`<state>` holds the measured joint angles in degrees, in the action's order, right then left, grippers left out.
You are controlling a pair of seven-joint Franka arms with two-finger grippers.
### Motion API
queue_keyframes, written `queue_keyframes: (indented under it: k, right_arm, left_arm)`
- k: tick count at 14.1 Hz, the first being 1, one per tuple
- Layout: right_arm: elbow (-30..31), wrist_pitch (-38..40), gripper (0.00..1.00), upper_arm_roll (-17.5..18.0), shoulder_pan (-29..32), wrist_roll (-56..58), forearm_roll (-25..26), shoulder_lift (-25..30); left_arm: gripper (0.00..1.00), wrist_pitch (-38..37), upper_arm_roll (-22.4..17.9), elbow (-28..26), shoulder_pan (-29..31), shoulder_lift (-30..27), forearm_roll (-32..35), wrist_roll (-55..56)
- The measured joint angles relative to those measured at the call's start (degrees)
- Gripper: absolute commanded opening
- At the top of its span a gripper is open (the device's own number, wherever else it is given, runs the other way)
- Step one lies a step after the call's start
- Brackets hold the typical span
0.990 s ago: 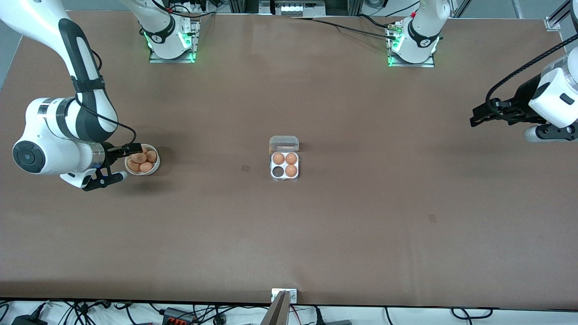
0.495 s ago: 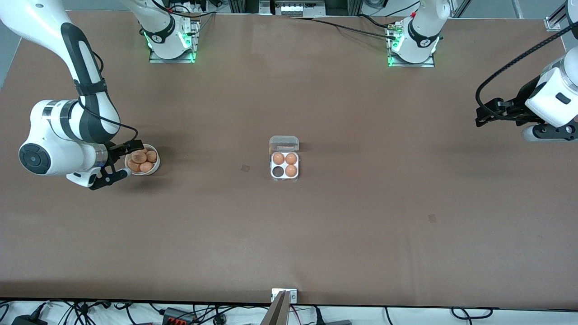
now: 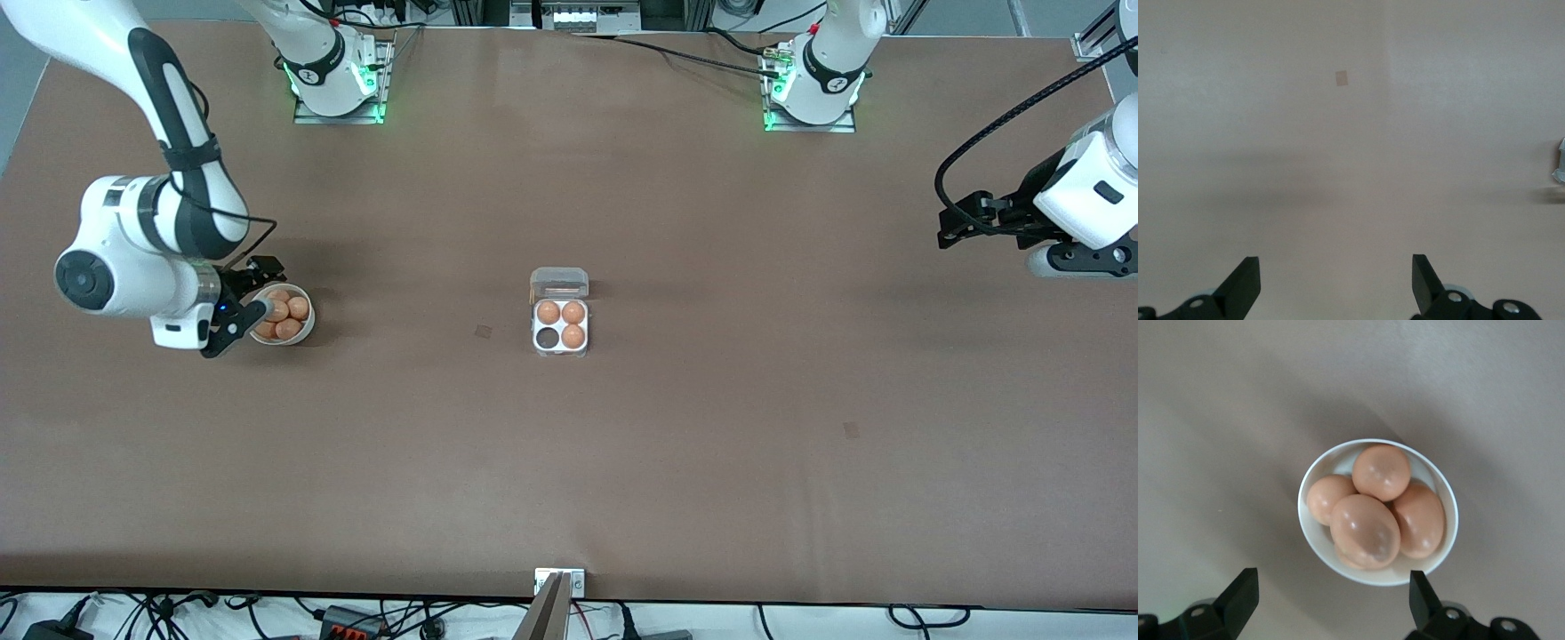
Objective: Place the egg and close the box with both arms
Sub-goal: 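Lower the right gripper into the bowl and grasp one brown egg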
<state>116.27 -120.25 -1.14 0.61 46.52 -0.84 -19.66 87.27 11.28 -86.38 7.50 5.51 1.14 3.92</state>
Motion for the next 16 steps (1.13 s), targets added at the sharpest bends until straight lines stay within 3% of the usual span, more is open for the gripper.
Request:
queue_keyframes:
  k: [4, 9, 12, 16]
  right_arm:
    - [2.15, -3.86, 1.00, 0.00, 0.03, 9.34, 0.00, 0.84]
    - [2.59, -7.72, 0.88, -0.04, 0.07, 13.25, 0.00, 0.19]
    - [2.78, -8.99, 0.75, -0.04, 0.09, 13.56, 0.00, -0.69]
    - [2.81, -9.12, 0.70, -0.04, 0.09, 13.76, 0.00, -0.90]
  left_arm:
    - [1.00, 0.00, 0.08, 0.01, 0.00, 0.00, 0.00, -0.01]
    - [1.00, -0.01, 0.28, 0.01, -0.10, 0.00, 0.00, -0.03]
    - [1.00, -0.16, 0.37, 0.01, -0.19, -0.01, 0.00, -0.07]
    - [1.00, -0.21, 0.52, 0.06, -0.28, -0.04, 0.00, -0.08]
